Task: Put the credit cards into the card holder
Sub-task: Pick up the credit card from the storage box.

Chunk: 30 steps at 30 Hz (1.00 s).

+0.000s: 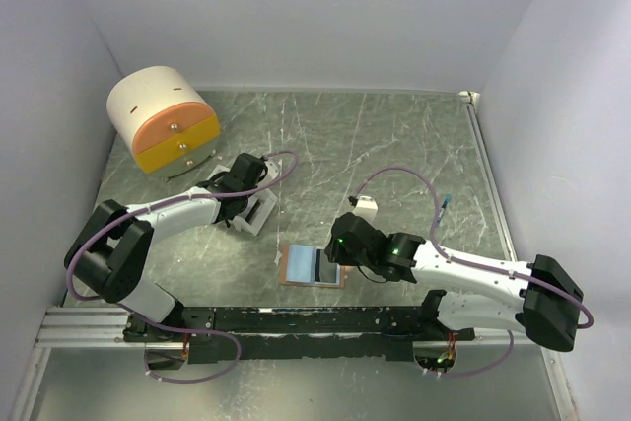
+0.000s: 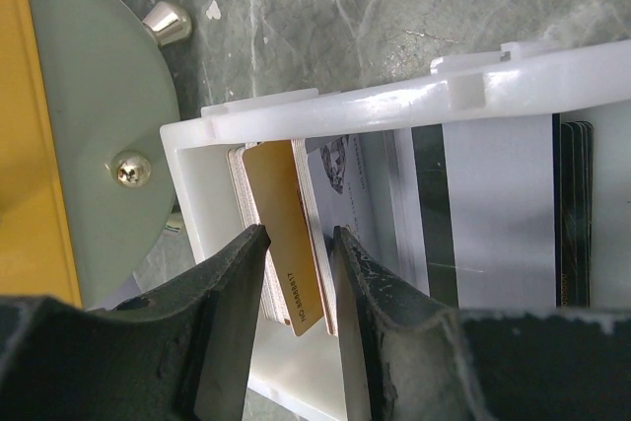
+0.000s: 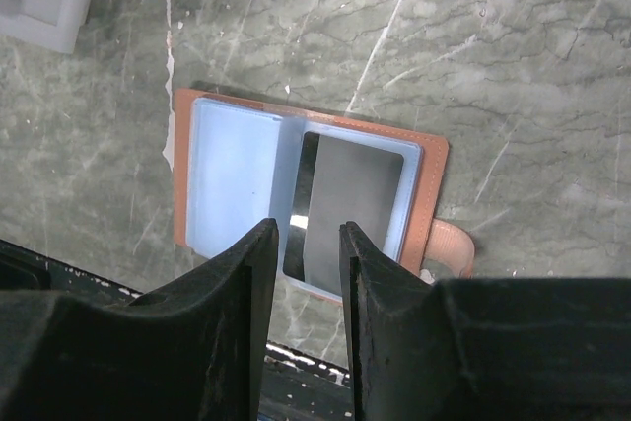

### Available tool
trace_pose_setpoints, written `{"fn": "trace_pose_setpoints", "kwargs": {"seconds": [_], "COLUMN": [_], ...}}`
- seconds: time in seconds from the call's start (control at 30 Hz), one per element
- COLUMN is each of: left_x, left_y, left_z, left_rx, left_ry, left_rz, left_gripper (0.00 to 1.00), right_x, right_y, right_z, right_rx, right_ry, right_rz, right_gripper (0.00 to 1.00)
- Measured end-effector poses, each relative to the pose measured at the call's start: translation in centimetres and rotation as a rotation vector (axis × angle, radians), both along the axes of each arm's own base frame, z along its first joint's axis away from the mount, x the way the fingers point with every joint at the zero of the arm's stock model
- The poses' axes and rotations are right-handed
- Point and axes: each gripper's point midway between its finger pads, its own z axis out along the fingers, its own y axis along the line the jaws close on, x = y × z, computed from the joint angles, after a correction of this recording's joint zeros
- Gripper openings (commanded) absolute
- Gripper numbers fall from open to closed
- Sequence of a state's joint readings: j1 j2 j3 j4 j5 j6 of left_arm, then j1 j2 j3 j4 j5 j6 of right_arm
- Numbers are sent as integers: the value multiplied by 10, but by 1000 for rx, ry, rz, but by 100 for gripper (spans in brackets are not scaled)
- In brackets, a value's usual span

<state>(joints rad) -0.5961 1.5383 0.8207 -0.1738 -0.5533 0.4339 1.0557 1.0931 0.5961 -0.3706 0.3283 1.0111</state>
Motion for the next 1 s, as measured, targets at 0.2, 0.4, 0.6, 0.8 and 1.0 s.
{"fn": "trace_pose_setpoints", "kwargs": {"seconds": [0.2, 0.4, 0.6, 0.8, 1.0], "left_x": [-2, -5, -4, -3, -2], "left_y": [0, 2, 1, 3, 5], "left_z": [-3, -7, -6, -3, -3], "left_rx": [-2, 4, 8, 23, 31], "left_ry": [-1, 5, -3, -19, -24], "left_rz": [-3, -4, -5, 4, 12], "left_gripper": [45, 46, 48, 48, 41], "right_x": [0, 0, 0, 0, 0], "right_y": [0, 1, 1, 1, 1], "right_z": [0, 0, 0, 0, 0], "right_rx": [-2, 1, 2, 1, 0], "right_ry": [-1, -2, -2, -2, -2], "right_rz": [2, 4, 5, 5, 5], "right_gripper": [32, 32, 32, 32, 32]}}
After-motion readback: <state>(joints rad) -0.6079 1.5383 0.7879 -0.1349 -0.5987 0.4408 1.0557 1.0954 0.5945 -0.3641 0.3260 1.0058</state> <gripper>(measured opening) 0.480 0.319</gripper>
